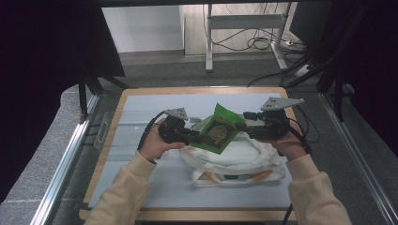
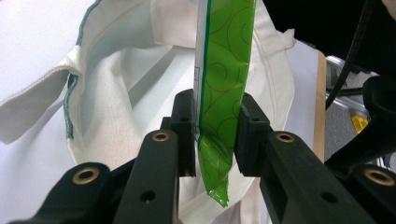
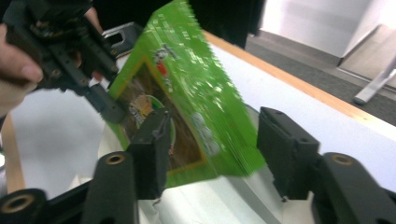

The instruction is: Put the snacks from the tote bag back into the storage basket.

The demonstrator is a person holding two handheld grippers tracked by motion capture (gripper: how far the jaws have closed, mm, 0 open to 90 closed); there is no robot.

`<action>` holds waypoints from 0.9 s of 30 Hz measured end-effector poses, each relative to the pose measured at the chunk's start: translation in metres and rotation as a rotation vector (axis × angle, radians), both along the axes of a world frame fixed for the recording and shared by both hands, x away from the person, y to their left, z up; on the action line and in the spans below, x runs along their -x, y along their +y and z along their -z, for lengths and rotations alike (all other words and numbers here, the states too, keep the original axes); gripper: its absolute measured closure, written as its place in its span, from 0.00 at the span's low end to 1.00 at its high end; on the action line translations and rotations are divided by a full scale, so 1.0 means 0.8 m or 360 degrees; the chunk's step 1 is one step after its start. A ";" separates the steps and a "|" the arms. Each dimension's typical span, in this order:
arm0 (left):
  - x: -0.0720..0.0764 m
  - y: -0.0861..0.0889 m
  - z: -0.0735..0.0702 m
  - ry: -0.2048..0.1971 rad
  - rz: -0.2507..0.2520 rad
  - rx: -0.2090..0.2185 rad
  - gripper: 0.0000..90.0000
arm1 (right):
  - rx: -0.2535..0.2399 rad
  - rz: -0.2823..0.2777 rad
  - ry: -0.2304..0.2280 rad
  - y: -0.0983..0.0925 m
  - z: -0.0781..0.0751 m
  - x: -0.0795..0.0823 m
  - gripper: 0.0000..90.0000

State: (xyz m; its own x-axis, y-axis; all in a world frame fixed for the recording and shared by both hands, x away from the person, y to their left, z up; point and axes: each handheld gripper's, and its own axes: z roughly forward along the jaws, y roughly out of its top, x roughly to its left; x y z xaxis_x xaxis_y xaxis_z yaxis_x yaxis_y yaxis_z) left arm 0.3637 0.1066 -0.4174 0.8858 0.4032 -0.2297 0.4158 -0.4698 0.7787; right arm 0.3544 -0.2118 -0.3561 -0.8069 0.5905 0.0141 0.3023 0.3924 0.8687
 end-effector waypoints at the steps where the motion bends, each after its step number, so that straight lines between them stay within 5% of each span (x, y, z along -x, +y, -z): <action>1: 0.002 0.001 0.001 -0.0001 -0.0007 0.0011 0.81 | -0.0019 0.0022 0.0004 -0.002 0.000 0.002 0.46; 7: 0.019 0.013 0.002 -0.0044 -0.0072 0.0100 0.81 | -0.0114 0.0128 0.0021 -0.009 0.010 0.015 0.40; 27: 0.038 0.013 0.007 -0.0089 -0.0115 0.0088 0.81 | -0.0239 0.0176 0.0137 -0.004 0.061 0.032 0.35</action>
State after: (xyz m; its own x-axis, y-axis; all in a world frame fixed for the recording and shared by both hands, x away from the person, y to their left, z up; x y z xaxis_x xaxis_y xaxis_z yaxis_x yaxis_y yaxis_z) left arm 0.3334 0.1173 -0.4227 0.8670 0.4545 -0.2044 0.4021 -0.3957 0.8256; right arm 0.3290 -0.2146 -0.4046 -0.7291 0.6616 0.1750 0.4121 0.2203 0.8841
